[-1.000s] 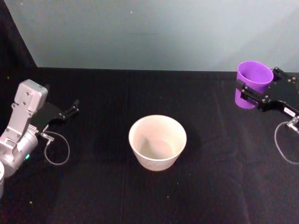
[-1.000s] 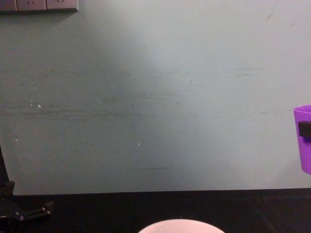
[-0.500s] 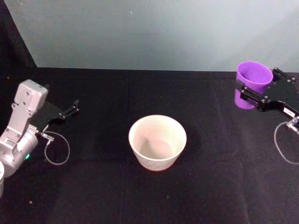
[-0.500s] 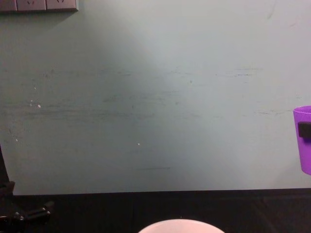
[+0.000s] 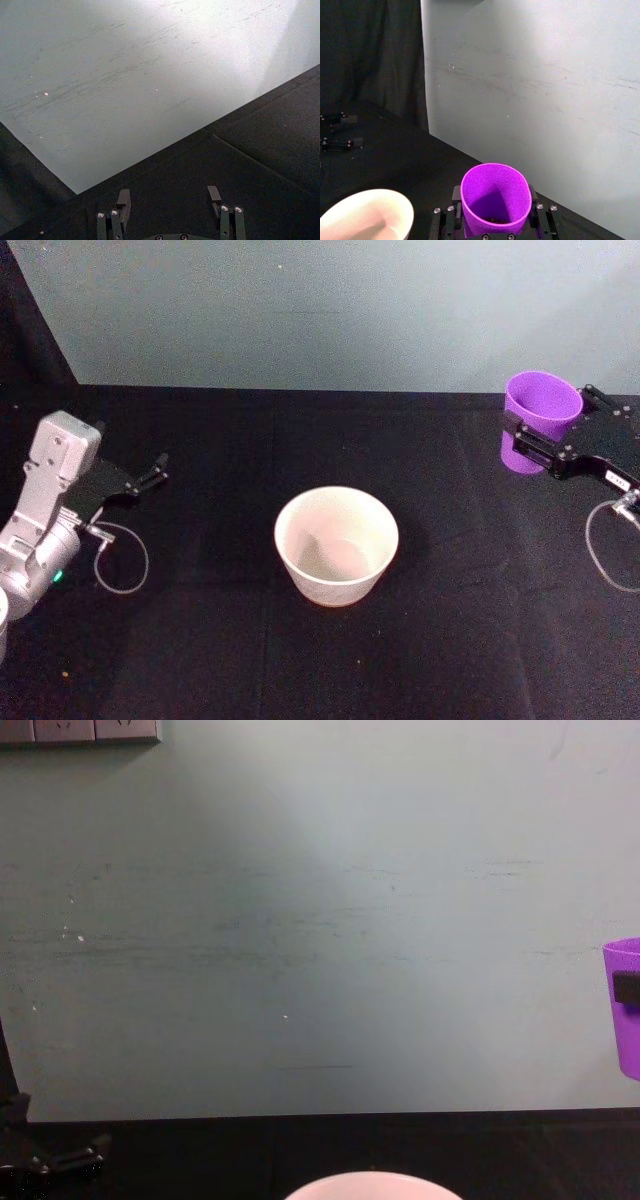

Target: Pick up the cup and pour the mung beans from the cup into the bowl.

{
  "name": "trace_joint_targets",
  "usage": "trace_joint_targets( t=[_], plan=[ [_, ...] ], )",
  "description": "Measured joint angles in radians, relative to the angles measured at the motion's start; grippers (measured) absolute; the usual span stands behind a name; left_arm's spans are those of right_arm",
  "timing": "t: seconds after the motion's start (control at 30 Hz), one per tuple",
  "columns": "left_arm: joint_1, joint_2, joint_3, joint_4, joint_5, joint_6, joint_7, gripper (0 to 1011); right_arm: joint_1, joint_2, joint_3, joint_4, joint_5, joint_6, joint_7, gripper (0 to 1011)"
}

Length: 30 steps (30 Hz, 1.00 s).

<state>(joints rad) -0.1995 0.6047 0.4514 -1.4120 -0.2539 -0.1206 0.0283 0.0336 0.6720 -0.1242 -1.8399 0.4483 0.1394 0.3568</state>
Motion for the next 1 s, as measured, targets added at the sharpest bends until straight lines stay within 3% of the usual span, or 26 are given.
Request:
trace_joint_targets(
  t=[1.0],
  plan=[
    [0.000, 0.000, 0.000, 0.000, 0.000, 0.000, 0.000, 1000, 0.000, 0.000, 0.000, 0.000, 0.000, 0.000, -0.001, 733]
  ],
)
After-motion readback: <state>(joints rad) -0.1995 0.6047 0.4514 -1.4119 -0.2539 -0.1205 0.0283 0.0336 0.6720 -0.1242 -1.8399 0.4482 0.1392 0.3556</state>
